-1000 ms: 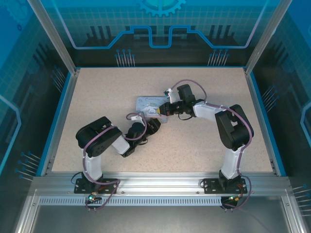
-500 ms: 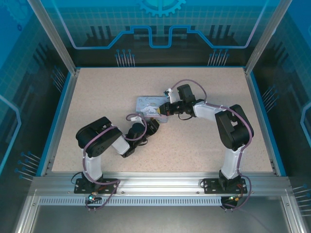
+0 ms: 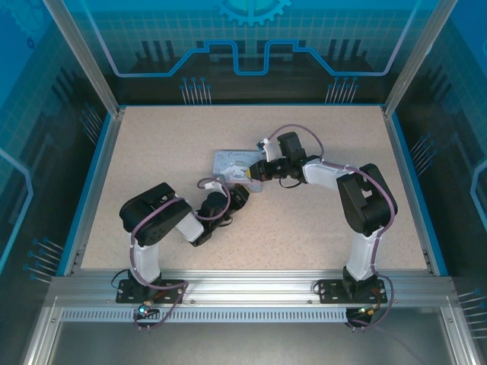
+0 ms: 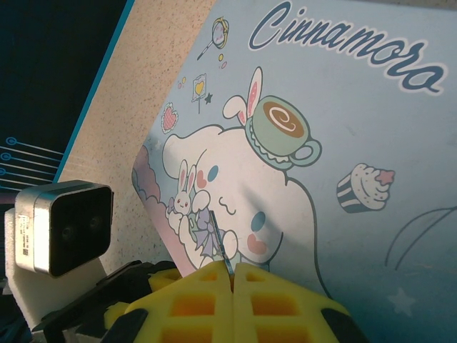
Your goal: Unlock a padlock with a key
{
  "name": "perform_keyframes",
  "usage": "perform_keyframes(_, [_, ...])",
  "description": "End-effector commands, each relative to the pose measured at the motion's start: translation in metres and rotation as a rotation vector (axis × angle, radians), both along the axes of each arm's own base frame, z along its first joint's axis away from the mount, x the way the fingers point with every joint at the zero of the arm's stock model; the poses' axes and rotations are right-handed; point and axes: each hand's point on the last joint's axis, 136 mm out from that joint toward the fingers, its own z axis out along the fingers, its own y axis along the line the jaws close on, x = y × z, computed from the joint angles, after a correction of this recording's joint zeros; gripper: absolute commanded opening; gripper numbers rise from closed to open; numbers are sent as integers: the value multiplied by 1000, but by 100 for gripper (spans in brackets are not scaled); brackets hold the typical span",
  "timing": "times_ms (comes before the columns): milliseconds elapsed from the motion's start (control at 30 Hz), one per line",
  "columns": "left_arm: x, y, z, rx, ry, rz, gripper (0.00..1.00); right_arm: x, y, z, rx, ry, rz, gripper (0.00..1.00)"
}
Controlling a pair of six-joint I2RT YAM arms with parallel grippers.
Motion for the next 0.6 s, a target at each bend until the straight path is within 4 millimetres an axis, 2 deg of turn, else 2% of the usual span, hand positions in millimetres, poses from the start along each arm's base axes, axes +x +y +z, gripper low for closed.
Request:
perform_keyframes(0, [8, -8, 21, -60, -66, 9, 25, -28, -13, -58, -129, 166, -11, 0])
perform_keyframes(300, [2, -6, 22, -55, -57, -1, 5, -27, -12, -50, -109, 145, -7, 0])
perform_keyframes(367, [-1, -5, 26, -50, -50, -13, 0, -25, -12, -38, -75, 117, -5, 0])
perform_keyframes(433, [-4, -6, 30, -50, -33, -42, 0, -23, -15, -21, -28, 79, -12, 0])
perform_keyframes(567, [-9, -10, 39, -45, 23, -121, 0, -22, -36, 18, 34, -16, -30, 0])
